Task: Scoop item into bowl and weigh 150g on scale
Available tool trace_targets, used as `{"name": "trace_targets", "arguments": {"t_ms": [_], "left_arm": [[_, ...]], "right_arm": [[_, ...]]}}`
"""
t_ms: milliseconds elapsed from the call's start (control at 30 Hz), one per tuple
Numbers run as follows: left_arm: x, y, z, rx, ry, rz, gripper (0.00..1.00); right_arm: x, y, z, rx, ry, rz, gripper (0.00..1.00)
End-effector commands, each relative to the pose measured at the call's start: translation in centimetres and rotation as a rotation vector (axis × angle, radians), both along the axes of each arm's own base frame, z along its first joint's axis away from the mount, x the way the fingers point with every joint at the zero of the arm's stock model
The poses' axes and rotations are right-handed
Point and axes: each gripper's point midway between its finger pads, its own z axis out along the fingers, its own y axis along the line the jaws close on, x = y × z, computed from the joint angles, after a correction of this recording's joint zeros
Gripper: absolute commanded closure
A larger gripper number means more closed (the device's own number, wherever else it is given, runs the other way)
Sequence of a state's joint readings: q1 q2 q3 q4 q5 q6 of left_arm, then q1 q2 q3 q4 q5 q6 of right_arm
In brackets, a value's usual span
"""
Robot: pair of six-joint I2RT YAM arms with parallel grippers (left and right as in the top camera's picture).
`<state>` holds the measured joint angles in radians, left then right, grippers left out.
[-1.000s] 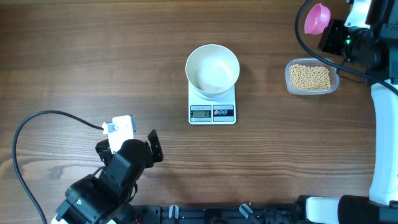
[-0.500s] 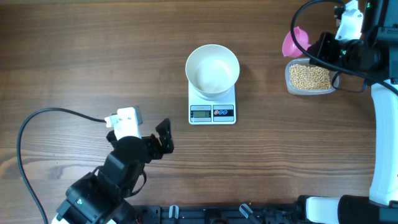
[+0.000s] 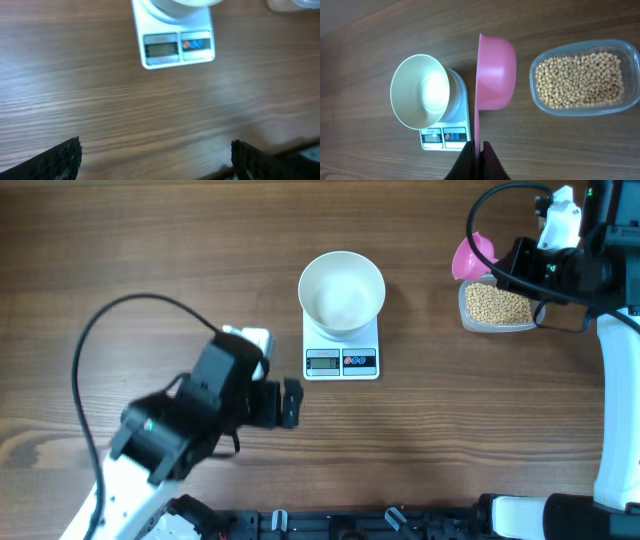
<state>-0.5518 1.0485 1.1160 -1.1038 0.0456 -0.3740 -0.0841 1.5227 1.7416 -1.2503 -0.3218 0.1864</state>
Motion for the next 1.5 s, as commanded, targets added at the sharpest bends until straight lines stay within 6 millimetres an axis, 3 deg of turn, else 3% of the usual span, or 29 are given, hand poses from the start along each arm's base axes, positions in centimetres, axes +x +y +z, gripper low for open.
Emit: {"name": "trace_targets", "arguments": {"t_ms": [0,67,167,267,433,633,933,1467], "left_arm": [[1.6,-0.7,-1.6,0.012,0.065,-0.091,0.00],[2.3,-2.5,-1.5,-0.052,0.046,-0.219,0.00],[2.8,-3.9,0.4,-0.204,-0.033,-0.388,0.00],[2.3,-3.1,0.9,-0.282,-0.018,-0.429,0.00],[2.6,-2.7,1.1,-0.304,-0.024,-0.417,0.00],[5.3,-2.0,-0.3,-0.081,-0.063,-0.155,0.00],[5.4,-2.3,-0.5,-0.004,-0.094,-0.118,0.00],[5.5,-3.5,-0.5,-0.048,-0.090,-0.159,0.00]], "right_arm": [[-0.2,0.4,-0.2,0.017,0.024,0.013,0.96],[-0.5,0.4,-0.4,0.018,0.036,0.013,0.96],[-0.7,0.4,-0.5,0.016,0.048,0.012,0.96],[-0.8,0.4,-0.5,0.016,0.049,0.012,0.96],[-0.6,0.3,-0.5,0.016,0.044,0.012,0.96],[-0.7,0.3,-0.5,0.016,0.045,0.011,0.96],[-0.2,0.3,-0.2,0.014,0.022,0.011,0.96],[-0.2,0.3,-0.2,0.014,0.022,0.011,0.96]]}}
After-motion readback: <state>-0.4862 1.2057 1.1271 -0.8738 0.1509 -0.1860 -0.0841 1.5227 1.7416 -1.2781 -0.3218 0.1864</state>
